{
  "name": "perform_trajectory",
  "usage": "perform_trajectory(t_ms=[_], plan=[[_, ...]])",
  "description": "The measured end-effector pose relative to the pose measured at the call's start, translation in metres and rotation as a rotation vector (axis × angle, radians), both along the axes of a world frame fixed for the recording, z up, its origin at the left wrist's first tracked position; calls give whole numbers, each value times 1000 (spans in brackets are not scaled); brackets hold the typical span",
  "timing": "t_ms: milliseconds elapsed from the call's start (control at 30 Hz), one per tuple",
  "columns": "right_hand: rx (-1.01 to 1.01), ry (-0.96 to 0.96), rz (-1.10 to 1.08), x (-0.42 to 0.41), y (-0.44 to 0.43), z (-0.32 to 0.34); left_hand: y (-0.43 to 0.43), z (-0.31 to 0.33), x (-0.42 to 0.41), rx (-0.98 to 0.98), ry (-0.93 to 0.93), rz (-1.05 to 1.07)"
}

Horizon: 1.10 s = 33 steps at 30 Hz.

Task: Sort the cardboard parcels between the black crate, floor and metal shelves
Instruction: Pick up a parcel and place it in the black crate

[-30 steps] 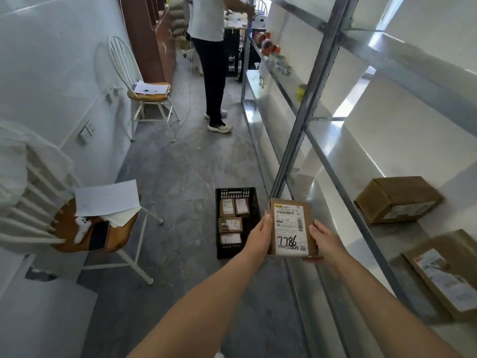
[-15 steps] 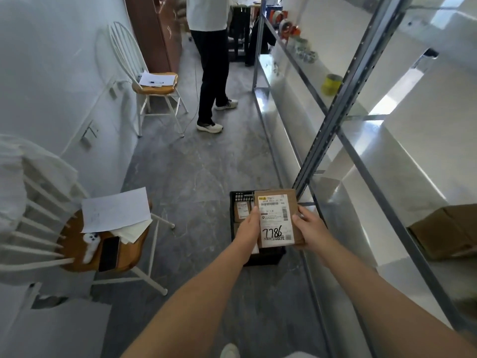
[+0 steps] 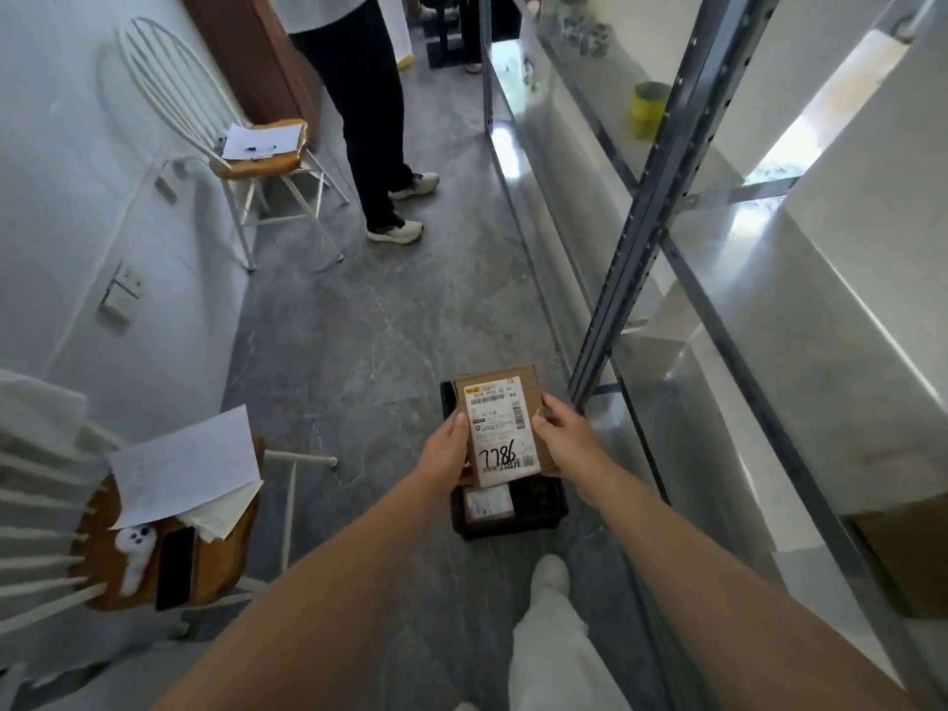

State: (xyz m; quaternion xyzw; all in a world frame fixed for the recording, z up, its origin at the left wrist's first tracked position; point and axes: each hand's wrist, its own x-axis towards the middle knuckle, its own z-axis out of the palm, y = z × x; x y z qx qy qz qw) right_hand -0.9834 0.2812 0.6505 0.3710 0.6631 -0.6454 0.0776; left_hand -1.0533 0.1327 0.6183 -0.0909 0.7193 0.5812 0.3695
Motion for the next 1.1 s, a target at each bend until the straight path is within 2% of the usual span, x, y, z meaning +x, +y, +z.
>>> perform_trajectory(t_ms=[300,500,667,833,1033,1100], plan=[[-22,-36,-50,-68,92,-73,102,-58,-75,-106,-104,-15],[-49,-147,-82,-77,98,-149,129,-128,-76,-103,-231,170],[-50,-286,-93,-74,104,-224,136,-207,-75,-104,-324,196],[-37,-318,-55,-84,104,-306,121,-306,-82,-35,-424,152],[74,-367,-11,-113,89,-427,113,-427,-111,-25,-464,208],[168,-362,27,-127,82,-462,114,-465,-122,-12,-457,226]])
